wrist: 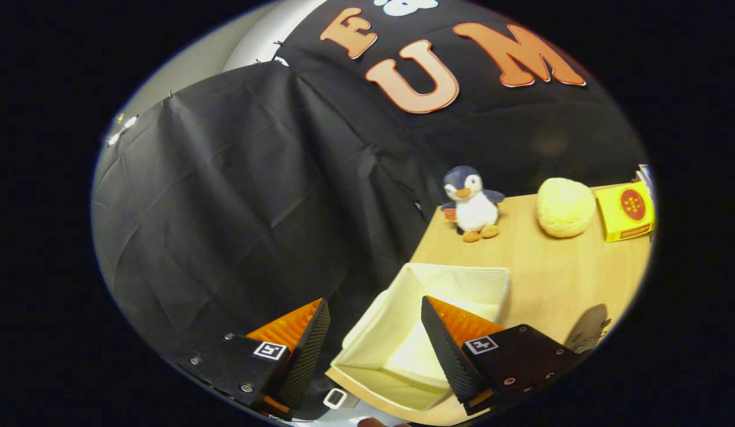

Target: Open the storage box then place both shoes into the box .Put the left shoe in first, then the right shoe, with the right side of both shoes facing outward in a uniform manner.

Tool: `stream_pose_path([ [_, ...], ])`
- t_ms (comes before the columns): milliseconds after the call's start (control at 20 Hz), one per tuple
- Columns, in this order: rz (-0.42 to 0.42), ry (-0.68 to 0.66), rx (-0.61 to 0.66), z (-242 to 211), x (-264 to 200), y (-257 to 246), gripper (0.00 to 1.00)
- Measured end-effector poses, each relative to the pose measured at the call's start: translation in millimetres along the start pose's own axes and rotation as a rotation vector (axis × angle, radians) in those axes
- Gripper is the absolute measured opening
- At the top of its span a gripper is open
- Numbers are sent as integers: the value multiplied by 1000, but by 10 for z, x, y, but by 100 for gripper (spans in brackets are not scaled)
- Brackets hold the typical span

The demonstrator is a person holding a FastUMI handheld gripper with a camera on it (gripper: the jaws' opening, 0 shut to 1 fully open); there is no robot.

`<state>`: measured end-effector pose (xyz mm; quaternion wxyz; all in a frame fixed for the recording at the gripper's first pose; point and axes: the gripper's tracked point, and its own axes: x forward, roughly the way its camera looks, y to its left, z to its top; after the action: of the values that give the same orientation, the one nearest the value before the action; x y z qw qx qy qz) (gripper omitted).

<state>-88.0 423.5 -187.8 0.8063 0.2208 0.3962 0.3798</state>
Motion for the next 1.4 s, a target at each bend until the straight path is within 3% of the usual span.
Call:
stream_pose_path([
  [300, -226, 5, -77, -250, -561, -1162, 94],
  [650, -453, 78, -74, -793, -1167, -2245, 94],
  [1150, -539, 224, -100, -1516, -1347, -2947, 86],
  [1400, -596, 275, -111, -1648, -1221, -3287, 70],
])
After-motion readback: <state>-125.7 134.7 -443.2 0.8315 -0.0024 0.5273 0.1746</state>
